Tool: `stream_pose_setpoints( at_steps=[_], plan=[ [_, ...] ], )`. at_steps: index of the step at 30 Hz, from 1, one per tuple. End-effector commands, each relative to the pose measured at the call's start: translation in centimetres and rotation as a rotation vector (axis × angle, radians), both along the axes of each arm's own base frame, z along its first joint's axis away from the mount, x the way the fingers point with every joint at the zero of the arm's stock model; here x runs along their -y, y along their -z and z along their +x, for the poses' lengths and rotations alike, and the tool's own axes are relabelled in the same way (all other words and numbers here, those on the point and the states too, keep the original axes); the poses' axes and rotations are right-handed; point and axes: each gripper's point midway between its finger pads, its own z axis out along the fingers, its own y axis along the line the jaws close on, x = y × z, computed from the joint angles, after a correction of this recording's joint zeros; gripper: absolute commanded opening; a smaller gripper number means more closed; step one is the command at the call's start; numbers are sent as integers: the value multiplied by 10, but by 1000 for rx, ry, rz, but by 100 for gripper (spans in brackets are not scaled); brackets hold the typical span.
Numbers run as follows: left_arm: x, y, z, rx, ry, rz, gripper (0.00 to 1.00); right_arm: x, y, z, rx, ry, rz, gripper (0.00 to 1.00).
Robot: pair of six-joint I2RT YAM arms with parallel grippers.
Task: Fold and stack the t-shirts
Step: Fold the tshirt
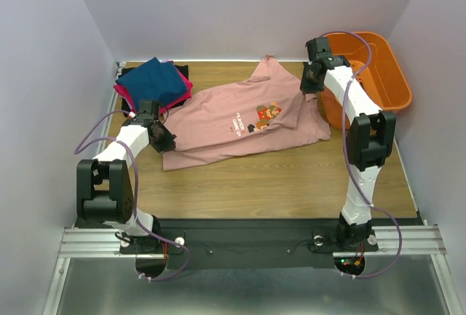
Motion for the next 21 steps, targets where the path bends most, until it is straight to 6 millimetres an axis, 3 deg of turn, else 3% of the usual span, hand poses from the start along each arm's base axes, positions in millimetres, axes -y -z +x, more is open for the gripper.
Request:
stream_pose_setpoints(
  at_steps=[1,16,18,19,20,21],
  plan=[
    [-4,-13,17,51,17,10,0,0,-11,19,60,-12,-11,0],
    [-11,-7,33,41,21,35,0,-5,-5,46,82,-19,-12,0],
    [-14,-10,37,49,20,47,6,-5,-8,52,97,-16,-5,1],
    [-15,-13,39,55,19,55,15,-8,-12,54,107,-20,2,6],
    [-19,-23,47,77,12,76,31,-11,-24,61,140,-26,17,32],
    [-20,-28,51,89,12,87,40,-13,-29,64,155,-31,28,49]
  ],
)
